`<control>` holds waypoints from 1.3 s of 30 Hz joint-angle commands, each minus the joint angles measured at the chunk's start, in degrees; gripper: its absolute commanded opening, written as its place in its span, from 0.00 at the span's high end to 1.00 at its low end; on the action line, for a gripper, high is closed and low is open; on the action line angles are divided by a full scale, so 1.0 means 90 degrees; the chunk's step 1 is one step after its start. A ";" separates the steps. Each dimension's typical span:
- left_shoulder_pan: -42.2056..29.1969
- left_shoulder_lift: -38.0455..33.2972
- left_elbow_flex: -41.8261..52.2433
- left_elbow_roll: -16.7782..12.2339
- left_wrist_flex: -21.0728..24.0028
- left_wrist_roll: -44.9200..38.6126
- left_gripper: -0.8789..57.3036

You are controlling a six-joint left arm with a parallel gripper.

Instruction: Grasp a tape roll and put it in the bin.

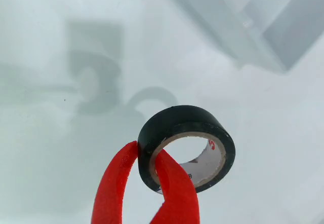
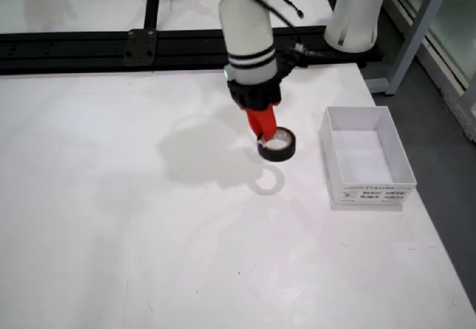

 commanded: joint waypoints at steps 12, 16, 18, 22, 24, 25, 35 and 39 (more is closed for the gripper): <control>0.1459 -0.2013 0.1431 0.0075 0.1392 0.0013 1.00; 0.1645 -0.1740 0.1470 -0.0003 0.1392 0.0013 1.00; 0.1694 -0.1583 0.1470 -0.0023 0.1363 0.0013 1.00; 0.1762 -0.1339 0.1470 -0.0013 0.1294 0.0004 1.00; 0.1782 -0.1212 0.1470 -0.0013 0.1216 0.0004 1.00; 0.1791 -0.1144 0.1470 -0.0003 0.1148 0.0004 1.00; 0.1869 -0.0607 0.1470 0.0055 0.0445 -0.0036 1.00; 0.1938 -0.0490 0.1470 0.0114 0.0211 -0.0065 1.00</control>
